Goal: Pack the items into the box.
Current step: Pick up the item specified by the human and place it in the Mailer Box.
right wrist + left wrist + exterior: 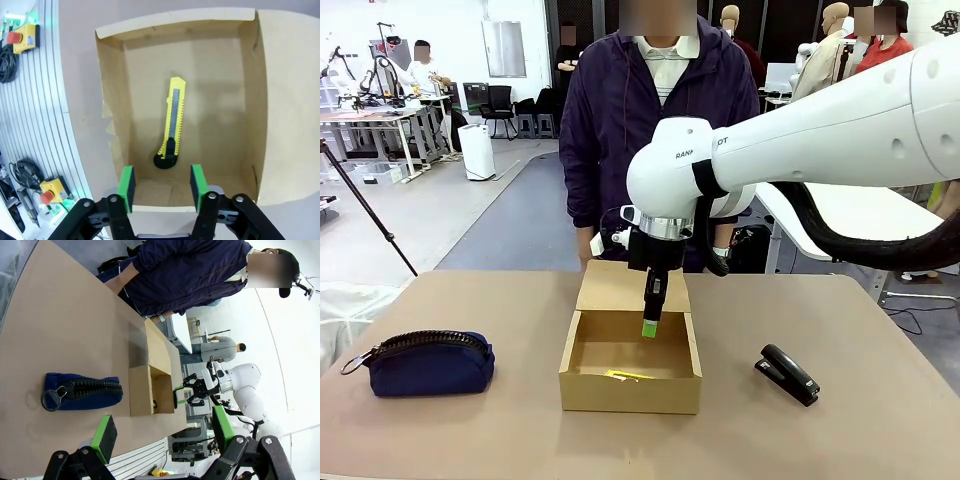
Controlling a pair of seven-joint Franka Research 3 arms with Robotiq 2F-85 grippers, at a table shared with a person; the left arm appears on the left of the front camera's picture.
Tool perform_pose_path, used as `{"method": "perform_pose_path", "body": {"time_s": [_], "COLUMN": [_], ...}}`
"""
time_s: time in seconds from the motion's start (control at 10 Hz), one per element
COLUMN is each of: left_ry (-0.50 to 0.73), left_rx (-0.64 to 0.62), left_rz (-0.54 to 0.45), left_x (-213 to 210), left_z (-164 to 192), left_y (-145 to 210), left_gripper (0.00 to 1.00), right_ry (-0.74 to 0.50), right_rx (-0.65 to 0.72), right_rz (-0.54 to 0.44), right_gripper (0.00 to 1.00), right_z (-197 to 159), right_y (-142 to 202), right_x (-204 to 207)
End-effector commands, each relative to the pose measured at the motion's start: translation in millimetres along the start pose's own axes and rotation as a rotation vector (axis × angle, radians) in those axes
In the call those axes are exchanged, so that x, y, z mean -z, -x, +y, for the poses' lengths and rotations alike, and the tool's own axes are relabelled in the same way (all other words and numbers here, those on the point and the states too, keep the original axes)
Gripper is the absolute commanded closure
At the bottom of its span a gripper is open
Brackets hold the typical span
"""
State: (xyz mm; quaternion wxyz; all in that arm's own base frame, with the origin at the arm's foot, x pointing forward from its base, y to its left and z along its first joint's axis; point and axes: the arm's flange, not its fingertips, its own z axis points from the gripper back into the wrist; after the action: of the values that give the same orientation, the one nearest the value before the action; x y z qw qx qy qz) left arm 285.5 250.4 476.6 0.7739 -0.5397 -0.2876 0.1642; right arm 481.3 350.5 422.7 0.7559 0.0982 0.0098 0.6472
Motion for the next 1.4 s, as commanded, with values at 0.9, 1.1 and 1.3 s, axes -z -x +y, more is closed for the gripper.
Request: {"method": "perform_pose_path", "body": {"time_s": [0.9,1.1,1.3], "left_ry": [0.024,0.024,0.024], "left_rx": [0.010,0.010,0.010], "left_rz": [-0.013,-0.013,-0.013], "left_x": [-1,-1,-1], "left_z": [-1,-1,-1], "left_y": [0,0,0], "left_gripper": [0.00,0.00,0.00], "right_ry": [-0.204,-0.347,-0.456], "right_rx": [0.550,0.640,0.710], "right_rz": [-0.312,-0.503,-0.800], "right_gripper": [0.00,0.00,0.00], "right_z": [79,91,98], "right_y": [242,327,416], "right_x": [-143,-158,-148]}}
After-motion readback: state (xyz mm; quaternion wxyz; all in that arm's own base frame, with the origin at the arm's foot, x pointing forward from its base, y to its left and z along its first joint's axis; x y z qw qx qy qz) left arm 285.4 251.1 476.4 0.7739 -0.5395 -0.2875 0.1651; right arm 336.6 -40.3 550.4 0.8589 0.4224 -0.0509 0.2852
